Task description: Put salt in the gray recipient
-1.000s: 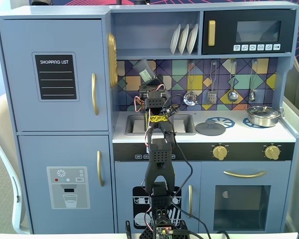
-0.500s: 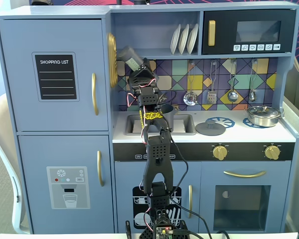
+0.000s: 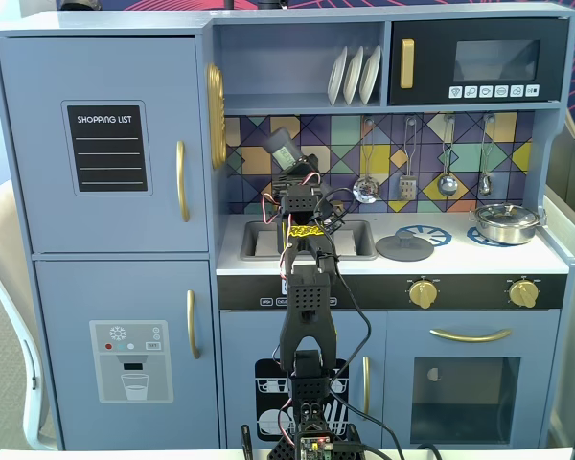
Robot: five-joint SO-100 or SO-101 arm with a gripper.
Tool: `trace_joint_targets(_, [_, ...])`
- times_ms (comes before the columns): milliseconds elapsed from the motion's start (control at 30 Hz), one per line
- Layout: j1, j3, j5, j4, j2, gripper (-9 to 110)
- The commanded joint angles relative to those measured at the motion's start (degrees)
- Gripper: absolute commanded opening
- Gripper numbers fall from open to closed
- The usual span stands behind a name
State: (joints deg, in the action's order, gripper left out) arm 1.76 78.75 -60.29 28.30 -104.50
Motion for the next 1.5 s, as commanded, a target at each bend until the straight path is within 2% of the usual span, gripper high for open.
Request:
trace_joint_targets(0, [-2.2,-3.87,0.35,-1.49,-4.57,0])
trace_joint_targets(267, [-7.65,-21.01,4.04,0.26,1.23,0])
trace_joint_targets(467, [-3.6,-19.07,14.06,6.42,-1.14,0])
trace_joint_targets(1033, [23.29,-16.17,75.67,9.93,-13.62,0])
trace_joint_targets(1267, [36.47,-6.15,106.96,1.05,-17.49,0])
trace_joint_targets(1467, [46.58,-3.78,123.84,-2.29,-13.62,0])
